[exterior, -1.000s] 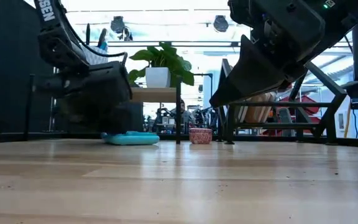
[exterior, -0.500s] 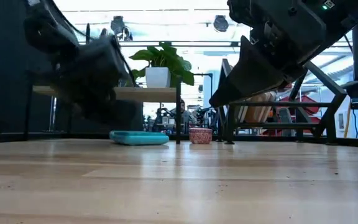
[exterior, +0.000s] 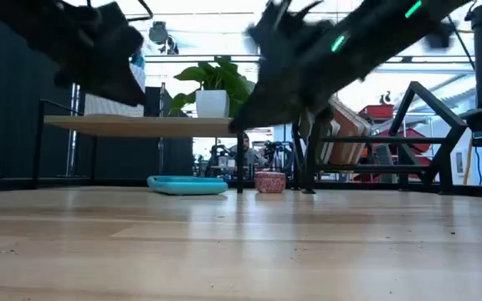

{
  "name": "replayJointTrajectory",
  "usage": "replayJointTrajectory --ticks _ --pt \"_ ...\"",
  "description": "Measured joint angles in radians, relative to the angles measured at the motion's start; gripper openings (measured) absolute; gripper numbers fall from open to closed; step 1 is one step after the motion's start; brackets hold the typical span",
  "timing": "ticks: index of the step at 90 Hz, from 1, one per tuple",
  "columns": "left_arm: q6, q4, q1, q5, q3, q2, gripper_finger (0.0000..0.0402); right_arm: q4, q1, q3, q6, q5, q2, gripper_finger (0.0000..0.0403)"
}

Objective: Stock shelves
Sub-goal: Put the blue calculator under the shelf

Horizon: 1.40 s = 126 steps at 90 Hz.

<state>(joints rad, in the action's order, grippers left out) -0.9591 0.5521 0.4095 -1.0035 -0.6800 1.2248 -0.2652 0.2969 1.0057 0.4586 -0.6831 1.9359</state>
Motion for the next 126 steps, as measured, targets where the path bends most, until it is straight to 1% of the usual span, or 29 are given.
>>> replayJointTrajectory --ticks 9,22,38,45,54,67,79,84,89,92,97,104,107,116,126 --pt "0.004 0.025 0.006 0.000 0.000 -0.025 0.0120 -0.035 -0.082 -0.001 0.011 -0.003 0.047 0.0002" --pt "0.006 0.036 0.005 -0.001 0.000 -0.025 0.0120 -0.108 -0.181 0.000 0.021 -0.003 0.094 0.0002" --pt "0.005 0.035 0.005 0.004 0.000 -0.025 0.0120 -0.141 -0.269 0.001 0.027 0.009 0.140 0.0002" --pt "0.002 0.033 0.005 0.005 0.000 -0.025 0.0120 -0.164 -0.291 0.001 0.021 0.017 0.158 0.0002" --pt "-0.002 0.031 0.005 0.005 0.000 -0.025 0.0120 -0.207 -0.313 0.001 0.010 0.061 0.181 0.0002" --pt "-0.003 0.016 0.005 0.009 0.000 -0.025 0.0120 -0.288 -0.330 0.001 0.002 0.068 0.208 0.0002" --pt "-0.002 0.011 0.005 0.019 0.000 -0.025 0.0120 -0.348 -0.330 0.006 -0.005 0.126 0.230 0.0002" --pt "0.001 0.011 0.005 0.019 0.000 -0.025 0.0120 -0.358 -0.330 0.030 -0.020 0.147 0.247 0.0002" --pt "0.005 0.012 0.005 0.024 0.000 -0.025 0.0120 -0.360 -0.328 0.063 -0.033 0.191 0.269 0.0002" --pt "0.005 0.011 0.005 0.027 0.000 -0.025 0.0120 -0.361 -0.327 0.088 -0.047 0.235 0.285 0.0002" --pt "0.005 0.015 0.005 0.035 0.000 -0.025 0.0120 -0.358 -0.324 0.135 -0.083 0.298 0.318 0.0002" --pt "0.005 0.014 0.005 0.055 0.000 -0.025 0.0120 -0.307 -0.319 0.188 -0.128 0.326 0.334 0.0002" --pt "0.005 0.014 0.005 0.061 0.000 -0.025 0.0120 -0.280 -0.315 0.199 -0.128 0.314 0.334 0.0002" --pt "0.006 0.014 0.005 0.087 0.000 -0.025 0.0120 -0.175 -0.305 0.205 -0.131 0.312 0.296 0.0002" --pt "0.004 0.014 0.005 0.142 0.000 -0.025 0.0120 0.002 -0.282 0.196 -0.123 0.315 0.218 0.0002"
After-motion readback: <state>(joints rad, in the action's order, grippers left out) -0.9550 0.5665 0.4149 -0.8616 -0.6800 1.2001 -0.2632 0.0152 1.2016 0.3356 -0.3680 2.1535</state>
